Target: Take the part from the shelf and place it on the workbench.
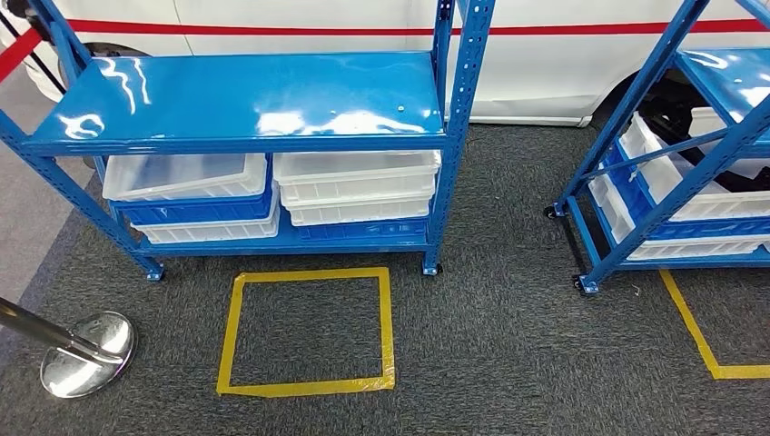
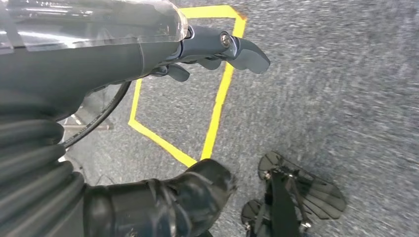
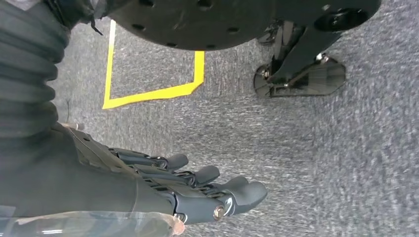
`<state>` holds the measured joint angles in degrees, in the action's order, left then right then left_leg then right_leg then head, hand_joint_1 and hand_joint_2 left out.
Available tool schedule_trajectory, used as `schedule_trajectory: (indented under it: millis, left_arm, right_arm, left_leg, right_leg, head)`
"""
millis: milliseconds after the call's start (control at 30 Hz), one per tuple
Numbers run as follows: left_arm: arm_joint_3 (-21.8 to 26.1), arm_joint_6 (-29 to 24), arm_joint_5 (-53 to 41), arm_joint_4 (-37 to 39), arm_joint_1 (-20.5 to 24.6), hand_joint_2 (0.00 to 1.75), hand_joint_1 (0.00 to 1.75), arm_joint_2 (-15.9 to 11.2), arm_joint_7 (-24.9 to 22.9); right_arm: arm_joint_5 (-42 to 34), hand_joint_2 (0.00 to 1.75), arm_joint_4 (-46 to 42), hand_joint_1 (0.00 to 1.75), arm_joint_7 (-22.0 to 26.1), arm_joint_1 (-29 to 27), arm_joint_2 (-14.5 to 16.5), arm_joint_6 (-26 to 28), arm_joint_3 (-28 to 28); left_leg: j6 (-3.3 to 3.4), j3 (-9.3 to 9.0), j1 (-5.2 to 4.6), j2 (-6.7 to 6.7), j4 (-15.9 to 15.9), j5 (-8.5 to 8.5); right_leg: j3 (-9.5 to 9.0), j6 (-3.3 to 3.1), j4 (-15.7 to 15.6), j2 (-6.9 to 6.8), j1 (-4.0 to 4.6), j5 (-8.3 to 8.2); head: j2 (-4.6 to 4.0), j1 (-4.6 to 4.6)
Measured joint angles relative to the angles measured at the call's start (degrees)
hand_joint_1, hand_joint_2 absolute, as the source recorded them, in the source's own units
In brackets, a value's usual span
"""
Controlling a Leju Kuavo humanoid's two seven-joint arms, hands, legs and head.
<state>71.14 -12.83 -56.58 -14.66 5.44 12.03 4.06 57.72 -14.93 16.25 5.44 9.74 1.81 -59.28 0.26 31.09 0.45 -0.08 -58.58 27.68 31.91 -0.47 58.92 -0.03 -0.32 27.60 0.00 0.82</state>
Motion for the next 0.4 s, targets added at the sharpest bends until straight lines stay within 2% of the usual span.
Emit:
schedule_trajectory:
  millis: [100,133,200,267,300,333,367,400]
  left_arm:
    - [2.44,-0.52,-2.10,0.39,0.53,1.75,0.00,0.49,0.34]
    - [3.03,-0.66,-2.47,0.49,0.61,1.75,0.00,0.61,0.38]
    - [3.88,-0.82,-2.78,0.60,0.76,1.75,0.00,0.80,0.41]
    - [4.44,-0.85,-2.83,0.69,0.86,1.75,0.00,0.87,0.42]
    - [4.67,-0.85,-2.83,0.78,0.89,1.75,0.00,0.90,0.42]
    - [4.90,-0.85,-2.83,0.86,0.93,1.75,0.00,0.92,0.42]
    - [5.12,-0.85,-2.83,0.93,0.98,1.75,0.00,0.96,0.42]
    - [5.26,-0.85,-2.83,0.98,1.01,1.75,0.00,0.97,0.42]
  right_arm:
    - [2.04,1.75,0.38,0.00,0.72,0.57,0.24,0.28,-2.16]
    - [2.33,1.75,0.45,0.00,0.83,0.68,0.28,0.42,-2.70]
    - [2.55,1.75,0.61,0.00,0.95,0.78,0.28,0.57,-3.49]
    - [2.59,1.75,0.75,0.00,1.05,0.87,0.29,0.61,-4.07]
    - [2.61,1.75,0.81,0.00,1.09,0.94,0.29,0.60,-4.33]
    - [2.62,1.75,0.86,0.00,1.13,1.02,0.29,0.60,-4.56]
    - [2.64,1.75,0.91,0.00,1.13,1.09,0.29,0.61,-4.75]
    - [2.65,1.75,0.95,0.00,1.13,1.12,0.29,0.61,-4.87]
  left_leg:
    - [0.88,-0.11,0.00,-0.04,0.51,-0.24]
    - [1.29,-0.18,0.11,0.02,0.76,-0.45]
    - [1.95,-0.24,0.26,0.17,1.11,-0.74]
    - [2.19,-0.14,0.17,0.21,1.07,-0.74]
    - [2.23,-0.13,0.13,0.21,1.02,-0.70]
    - [2.25,-0.16,0.11,0.20,0.96,-0.65]
    - [2.24,-0.23,0.10,0.14,0.87,-0.56]
    - [2.24,-0.27,0.10,0.11,0.83,-0.51]
  right_leg:
    - [0.02,0.88,0.02,0.01,-0.01,0.01]
    - [0.32,1.18,0.80,0.02,-0.05,0.65]
    - [2.48,1.66,5.60,0.06,-0.17,3.68]
    - [5.89,2.00,12.73,0.06,-0.21,6.92]
    - [6.94,2.10,14.93,0.06,-0.24,7.36]
    - [7.05,2.12,15.12,0.05,-0.26,6.67]
    - [6.12,2.05,13.21,0.05,-0.28,5.04]
    - [5.55,2.01,12.00,0.05,-0.29,4.06]
  head:
    - [0.00,0.01]
    - [0.00,0.02]
    - [0.00,0.05]
    - [0.00,0.07]
    - [0.00,0.07]
    - [0.00,0.07]
    - [0.00,0.07]
    - [0.00,0.06]
